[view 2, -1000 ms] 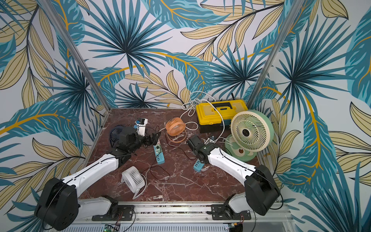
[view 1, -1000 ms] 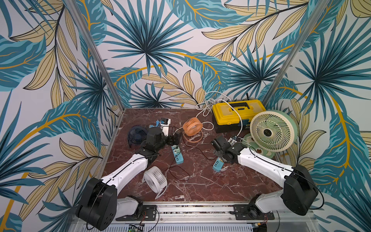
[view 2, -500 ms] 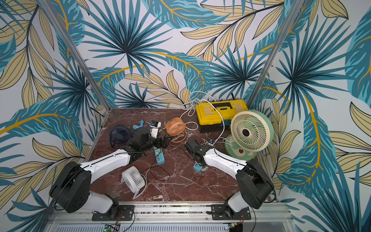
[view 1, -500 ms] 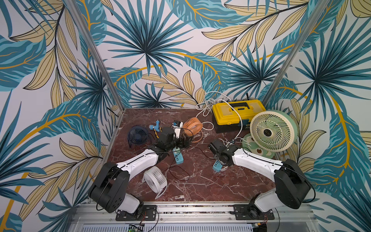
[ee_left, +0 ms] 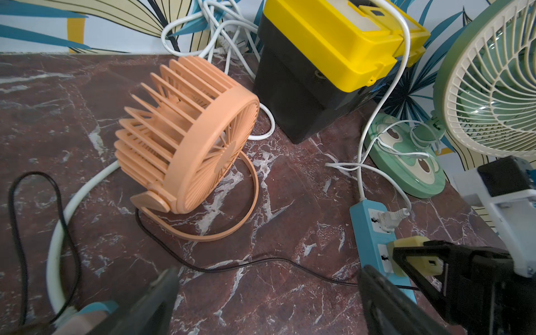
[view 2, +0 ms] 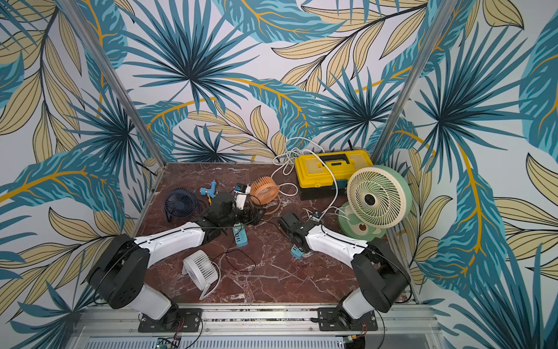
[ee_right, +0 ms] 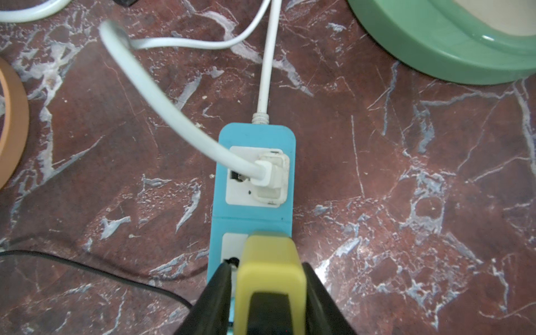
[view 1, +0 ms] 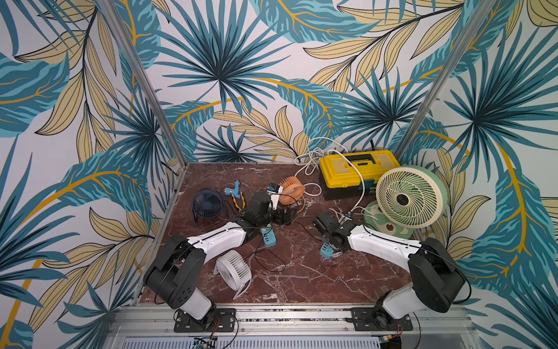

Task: Unplug the desk fan from the power strip
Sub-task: Remove the plug from the socket.

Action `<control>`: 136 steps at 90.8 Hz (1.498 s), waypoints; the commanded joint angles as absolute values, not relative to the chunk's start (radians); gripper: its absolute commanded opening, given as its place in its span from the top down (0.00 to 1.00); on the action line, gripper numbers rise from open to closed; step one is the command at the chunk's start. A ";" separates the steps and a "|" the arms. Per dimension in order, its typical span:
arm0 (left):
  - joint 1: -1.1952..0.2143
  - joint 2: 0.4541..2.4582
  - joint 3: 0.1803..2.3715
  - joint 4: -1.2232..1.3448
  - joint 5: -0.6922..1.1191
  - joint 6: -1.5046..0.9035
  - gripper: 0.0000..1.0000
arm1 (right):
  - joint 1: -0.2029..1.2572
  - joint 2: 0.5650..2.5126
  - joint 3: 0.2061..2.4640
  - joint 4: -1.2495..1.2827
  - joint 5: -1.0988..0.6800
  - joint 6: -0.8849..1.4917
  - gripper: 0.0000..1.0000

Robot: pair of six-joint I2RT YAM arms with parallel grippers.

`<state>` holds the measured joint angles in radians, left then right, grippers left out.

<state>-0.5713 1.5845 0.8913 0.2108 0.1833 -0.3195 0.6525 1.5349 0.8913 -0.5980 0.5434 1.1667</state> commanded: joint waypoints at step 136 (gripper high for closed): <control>-0.811 2.168 1.477 -0.150 0.558 -0.404 0.53 | 0.628 1.428 0.690 -0.377 0.477 0.850 0.68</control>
